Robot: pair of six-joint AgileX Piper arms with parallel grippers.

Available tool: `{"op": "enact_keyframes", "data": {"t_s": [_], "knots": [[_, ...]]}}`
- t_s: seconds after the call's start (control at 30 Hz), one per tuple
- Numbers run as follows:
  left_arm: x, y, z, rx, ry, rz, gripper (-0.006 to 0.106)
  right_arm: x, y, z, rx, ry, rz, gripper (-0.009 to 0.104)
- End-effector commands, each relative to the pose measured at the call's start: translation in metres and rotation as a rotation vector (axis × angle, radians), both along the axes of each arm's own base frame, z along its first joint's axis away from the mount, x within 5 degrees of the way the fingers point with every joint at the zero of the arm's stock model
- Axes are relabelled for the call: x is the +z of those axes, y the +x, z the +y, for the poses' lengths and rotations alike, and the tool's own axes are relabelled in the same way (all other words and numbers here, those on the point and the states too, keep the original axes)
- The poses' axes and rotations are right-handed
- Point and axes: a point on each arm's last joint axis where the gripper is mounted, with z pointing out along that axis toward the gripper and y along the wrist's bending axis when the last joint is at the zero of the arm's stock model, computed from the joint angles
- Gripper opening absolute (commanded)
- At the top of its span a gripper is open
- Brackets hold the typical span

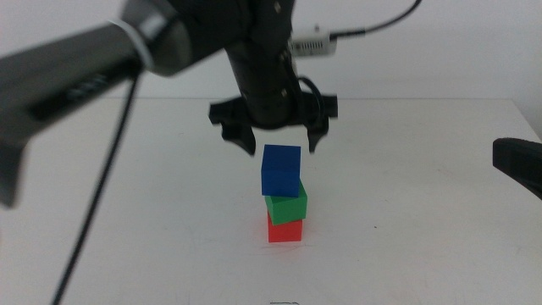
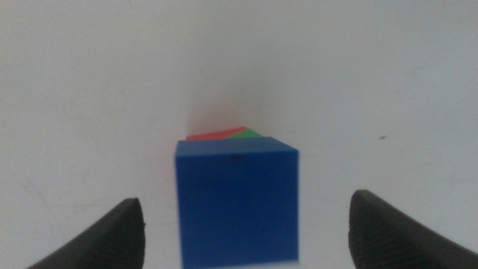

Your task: Stack red cubes first, then green, then blue cubes in a specific spot.

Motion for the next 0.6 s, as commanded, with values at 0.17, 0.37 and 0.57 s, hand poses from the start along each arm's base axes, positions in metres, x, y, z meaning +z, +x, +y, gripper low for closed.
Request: {"op": "enact_keyframes", "data": {"t_s": [0.17,0.37,0.57], "knots": [[0.101,-0.045,0.049,-0.043,0.012,-0.25,0.094,0.014,0.002,0.0,-0.007,0.04,-0.085,0.073],[0.142,-0.064,0.088,-0.116,0.037,-0.394,0.094,0.014,0.002,0.0,-0.007,0.04,-0.085,0.073],[0.154,-0.078,0.144,-0.083,0.076,-0.436,0.094,0.014,0.002,0.0,-0.007,0.04,-0.085,0.073]]}}
